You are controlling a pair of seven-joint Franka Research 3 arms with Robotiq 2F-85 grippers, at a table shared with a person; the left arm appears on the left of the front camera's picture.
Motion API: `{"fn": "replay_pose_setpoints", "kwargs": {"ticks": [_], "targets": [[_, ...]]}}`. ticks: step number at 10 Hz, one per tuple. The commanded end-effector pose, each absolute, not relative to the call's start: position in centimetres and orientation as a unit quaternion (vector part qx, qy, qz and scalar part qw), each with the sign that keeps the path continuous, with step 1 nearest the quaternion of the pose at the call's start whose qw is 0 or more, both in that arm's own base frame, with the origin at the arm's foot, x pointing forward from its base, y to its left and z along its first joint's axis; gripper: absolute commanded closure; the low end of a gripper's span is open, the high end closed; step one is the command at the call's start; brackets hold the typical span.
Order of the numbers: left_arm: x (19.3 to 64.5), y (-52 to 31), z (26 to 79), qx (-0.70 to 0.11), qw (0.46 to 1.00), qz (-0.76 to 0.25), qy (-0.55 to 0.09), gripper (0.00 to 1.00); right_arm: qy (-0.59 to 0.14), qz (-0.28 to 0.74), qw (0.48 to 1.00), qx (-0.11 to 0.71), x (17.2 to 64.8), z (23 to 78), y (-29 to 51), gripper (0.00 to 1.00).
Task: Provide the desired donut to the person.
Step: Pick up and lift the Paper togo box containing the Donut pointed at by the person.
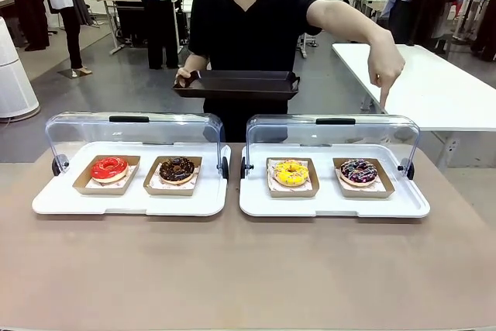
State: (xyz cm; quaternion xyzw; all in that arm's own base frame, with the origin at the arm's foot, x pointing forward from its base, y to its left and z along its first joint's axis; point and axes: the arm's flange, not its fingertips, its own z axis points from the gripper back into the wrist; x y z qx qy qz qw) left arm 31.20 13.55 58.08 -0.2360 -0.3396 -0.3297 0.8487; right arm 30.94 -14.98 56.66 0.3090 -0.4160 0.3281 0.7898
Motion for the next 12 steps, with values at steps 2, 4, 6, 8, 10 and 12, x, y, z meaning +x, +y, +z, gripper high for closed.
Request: {"fn": "replay_pose_setpoints", "kwargs": {"ticks": [2,4,6,8,10,12], "targets": [[31.1,13.6,58.2,-0.238,0.848,-0.329,-0.341,0.00,-0.425,0.331,0.781,0.315,31.3,56.7,-15.0,0.00],[31.1,13.6,58.2,-0.238,0.848,-0.329,-0.341,0.00,-0.425,0.331,0.781,0.315,31.3,56.7,-15.0,0.00],[31.1,13.6,58.2,-0.238,0.848,-0.329,-0.341,0.00,-0.416,0.328,0.790,0.309,30.9,56.7,-15.0,0.00],[31.1,13.6,58.2,-0.238,0.848,-0.329,-0.341,0.00,-0.319,0.473,0.800,0.188,32.7,59.7,-9.6,0.00],[31.1,13.6,58.2,-0.238,0.848,-0.329,-0.341,0.00,-0.229,0.599,0.760,0.105,34.1,60.6,-3.1,0.00],[31.1,13.6,58.2,-0.238,0.848,-0.329,-0.341,0.00,-0.144,0.689,0.709,0.050,35.2,58.7,2.8,0.00]]}}
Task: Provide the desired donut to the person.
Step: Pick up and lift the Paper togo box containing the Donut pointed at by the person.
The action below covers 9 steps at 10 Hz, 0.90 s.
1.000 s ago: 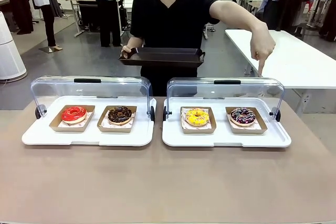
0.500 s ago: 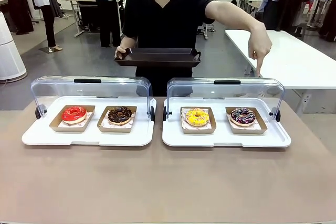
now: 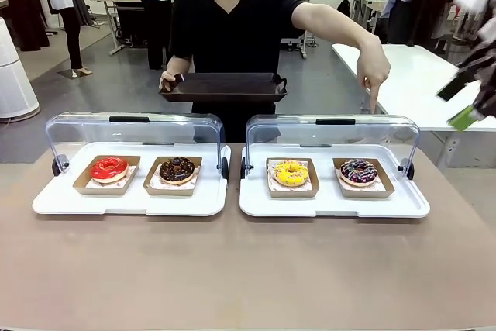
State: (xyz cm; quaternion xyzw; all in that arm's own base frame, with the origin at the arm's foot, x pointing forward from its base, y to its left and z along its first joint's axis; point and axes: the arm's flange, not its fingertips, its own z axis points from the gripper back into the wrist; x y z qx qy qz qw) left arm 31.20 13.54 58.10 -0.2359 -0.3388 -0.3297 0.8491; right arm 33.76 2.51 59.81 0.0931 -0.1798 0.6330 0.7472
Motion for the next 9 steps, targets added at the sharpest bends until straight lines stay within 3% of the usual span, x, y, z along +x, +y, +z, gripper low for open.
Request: {"fn": "replay_pose_setpoints", "kwargs": {"ticks": [1,5,9], "targets": [[31.1,13.6,58.2,-0.238,0.848,-0.329,-0.341,0.00,-0.121,0.703,0.699,0.049,35.6,56.8,4.5,0.00],[31.1,13.6,58.2,-0.238,0.848,-0.329,-0.341,0.00,-0.056,0.724,0.687,0.012,38.2,47.0,7.1,0.00],[31.1,13.6,58.2,-0.238,0.848,-0.329,-0.341,0.00,-0.123,0.706,0.694,-0.067,38.7,41.6,7.8,0.00]]}}
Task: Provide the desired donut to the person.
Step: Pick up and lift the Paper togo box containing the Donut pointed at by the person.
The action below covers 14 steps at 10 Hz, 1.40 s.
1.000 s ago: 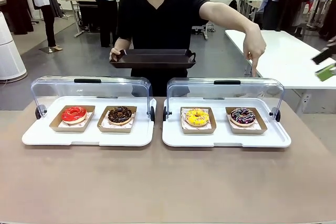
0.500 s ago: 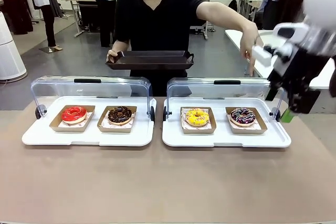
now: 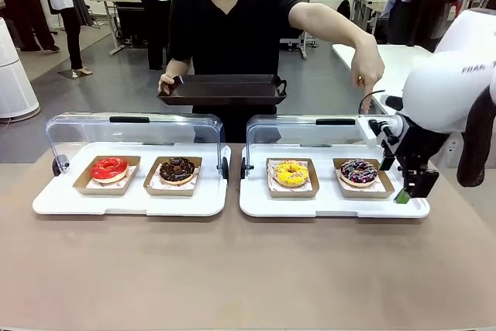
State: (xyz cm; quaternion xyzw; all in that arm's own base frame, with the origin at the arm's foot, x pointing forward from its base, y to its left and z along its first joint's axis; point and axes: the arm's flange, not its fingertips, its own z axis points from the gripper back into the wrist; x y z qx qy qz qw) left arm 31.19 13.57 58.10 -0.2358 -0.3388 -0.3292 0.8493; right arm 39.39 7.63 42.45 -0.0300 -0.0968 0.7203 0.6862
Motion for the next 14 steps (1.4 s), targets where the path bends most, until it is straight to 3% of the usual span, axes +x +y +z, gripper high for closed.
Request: {"fn": "replay_pose_setpoints", "kwargs": {"ticks": [1,7,10,14], "targets": [[31.1,13.6,58.2,-0.238,0.848,-0.329,-0.341,0.00,-0.074,0.724,0.686,-0.009,39.2,43.1,7.6,0.00],[31.1,13.6,58.2,-0.238,0.848,-0.329,-0.341,0.00,-0.079,0.723,0.686,-0.009,39.1,42.7,7.6,0.00],[31.1,13.6,58.2,-0.238,0.848,-0.329,-0.341,0.00,-0.018,0.732,0.681,-0.005,41.7,40.2,8.3,0.00],[31.1,13.6,58.2,-0.238,0.848,-0.329,-0.341,0.00,0.007,0.730,0.684,0.001,46.7,38.2,6.7,0.00]]}}
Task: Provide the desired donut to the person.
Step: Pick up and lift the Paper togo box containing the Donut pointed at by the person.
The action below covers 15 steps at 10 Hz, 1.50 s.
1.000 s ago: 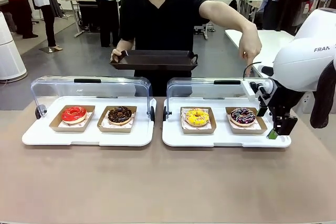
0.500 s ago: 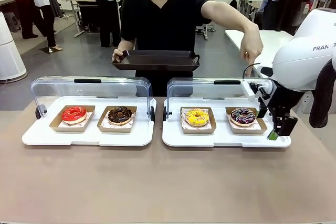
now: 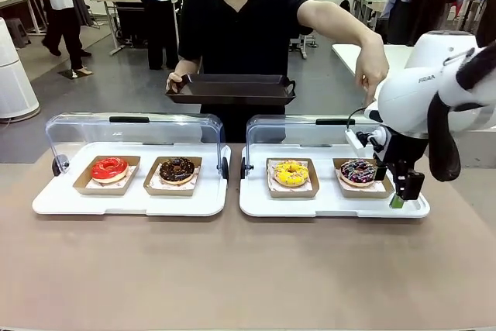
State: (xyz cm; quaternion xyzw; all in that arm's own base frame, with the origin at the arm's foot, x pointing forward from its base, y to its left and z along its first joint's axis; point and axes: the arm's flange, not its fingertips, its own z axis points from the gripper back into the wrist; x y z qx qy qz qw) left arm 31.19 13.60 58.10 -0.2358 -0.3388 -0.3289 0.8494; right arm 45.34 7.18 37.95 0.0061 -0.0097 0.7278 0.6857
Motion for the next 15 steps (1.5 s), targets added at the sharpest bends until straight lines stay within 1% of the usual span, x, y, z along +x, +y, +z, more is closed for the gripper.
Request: {"fn": "replay_pose_setpoints", "kwargs": {"ticks": [1,3,4,5,6,7,11,13,15], "targets": [[31.1,13.6,58.2,-0.238,0.848,-0.329,-0.341,0.00,0.008,0.731,0.682,0.010,47.6,37.8,6.1,0.00],[31.1,13.6,58.2,-0.238,0.848,-0.329,-0.341,0.00,0.004,0.730,0.683,0.010,48.8,36.8,5.4,0.00],[31.1,13.6,58.2,-0.238,0.848,-0.329,-0.341,0.00,-0.005,0.736,0.677,0.007,49.1,36.1,5.2,0.00],[31.1,13.6,58.2,-0.238,0.848,-0.329,-0.341,0.00,-0.024,0.728,0.686,0.005,49.5,35.4,5.1,0.00],[31.1,13.6,58.2,-0.238,0.848,-0.329,-0.341,0.00,-0.031,0.717,0.696,0.004,49.6,35.4,5.1,0.00],[31.1,13.6,58.2,-0.238,0.848,-0.329,-0.341,0.00,-0.005,0.722,0.692,0.008,48.9,36.2,5.3,0.00],[31.1,13.6,58.2,-0.238,0.848,-0.329,-0.341,0.00,-0.005,0.722,0.692,0.008,48.9,36.2,5.3,0.00],[31.1,13.6,58.2,-0.238,0.848,-0.329,-0.341,0.00,-0.011,0.722,0.691,0.008,48.8,35.3,5.7,0.00],[31.1,13.6,58.2,-0.238,0.848,-0.329,-0.341,0.00,-0.037,0.728,0.684,0.019,48.5,34.7,5.0,0.00]]}}
